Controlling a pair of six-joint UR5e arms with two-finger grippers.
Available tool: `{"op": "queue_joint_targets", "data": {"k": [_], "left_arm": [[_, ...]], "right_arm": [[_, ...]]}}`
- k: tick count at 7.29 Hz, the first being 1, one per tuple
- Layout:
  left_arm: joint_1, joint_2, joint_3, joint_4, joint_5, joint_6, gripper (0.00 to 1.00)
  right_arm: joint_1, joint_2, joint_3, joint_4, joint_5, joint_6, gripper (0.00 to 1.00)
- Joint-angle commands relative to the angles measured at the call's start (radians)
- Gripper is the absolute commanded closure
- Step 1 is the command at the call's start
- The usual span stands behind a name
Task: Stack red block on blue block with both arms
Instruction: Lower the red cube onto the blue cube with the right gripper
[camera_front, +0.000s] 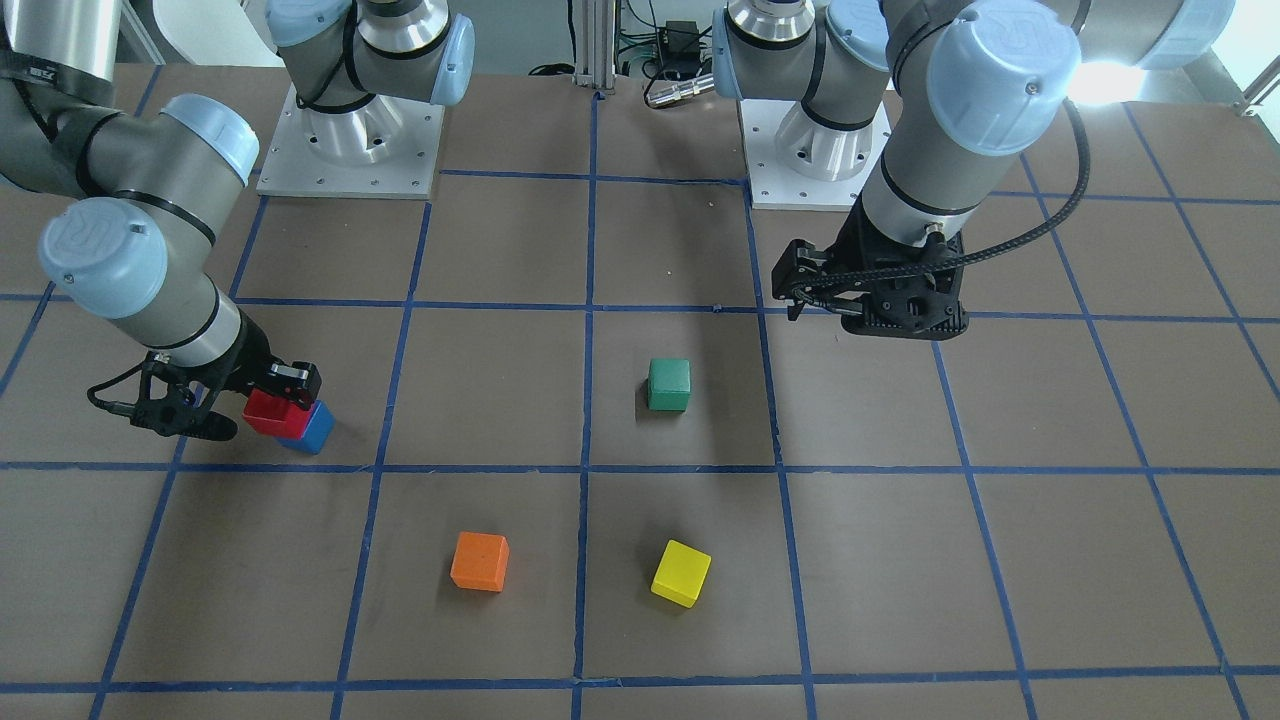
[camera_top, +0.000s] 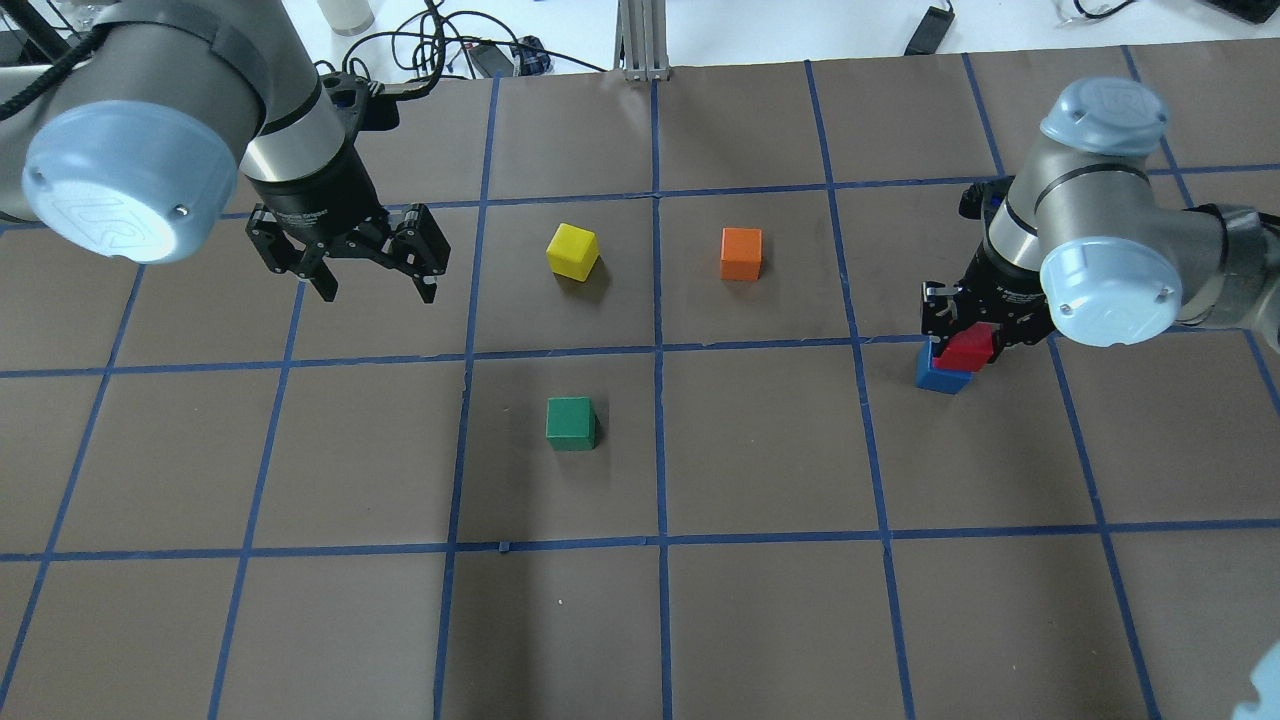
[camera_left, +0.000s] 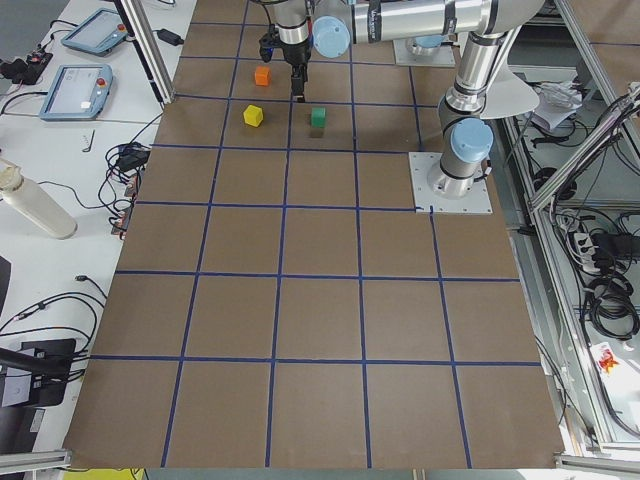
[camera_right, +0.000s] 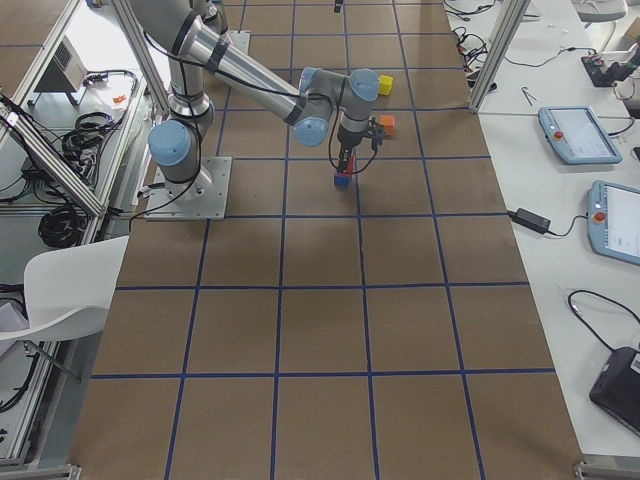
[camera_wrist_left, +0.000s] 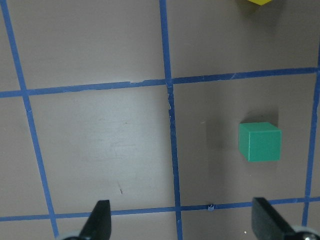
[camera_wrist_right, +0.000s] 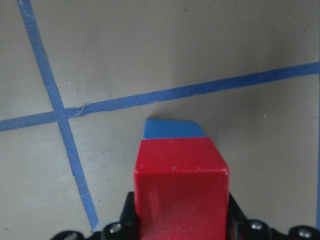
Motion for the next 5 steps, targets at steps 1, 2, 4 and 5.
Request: {"op": "queue_joint_targets", "data": {"k": [1,2,4,5], "left_arm": [[0.0,0.002,-0.005,0.001,0.002,0.0,0.0],[0.0,0.002,-0.002,0.001,0.0,0.0,0.0],[0.0,0.002,-0.002,0.001,0.0,0.0,0.0],[0.0,0.002,-0.002,0.001,0.002,0.0,0.0]], "right_arm": [[0.0,0.0,0.0,0.006,0.0,0.0,0.8],[0.0,0.001,0.0,0.005,0.001,0.0,0.7],[0.0,0.0,0.001,0.005,0.0,0.006,0.32],[0.0,0.0,0.001,0.005,0.0,0.006,0.07]]}}
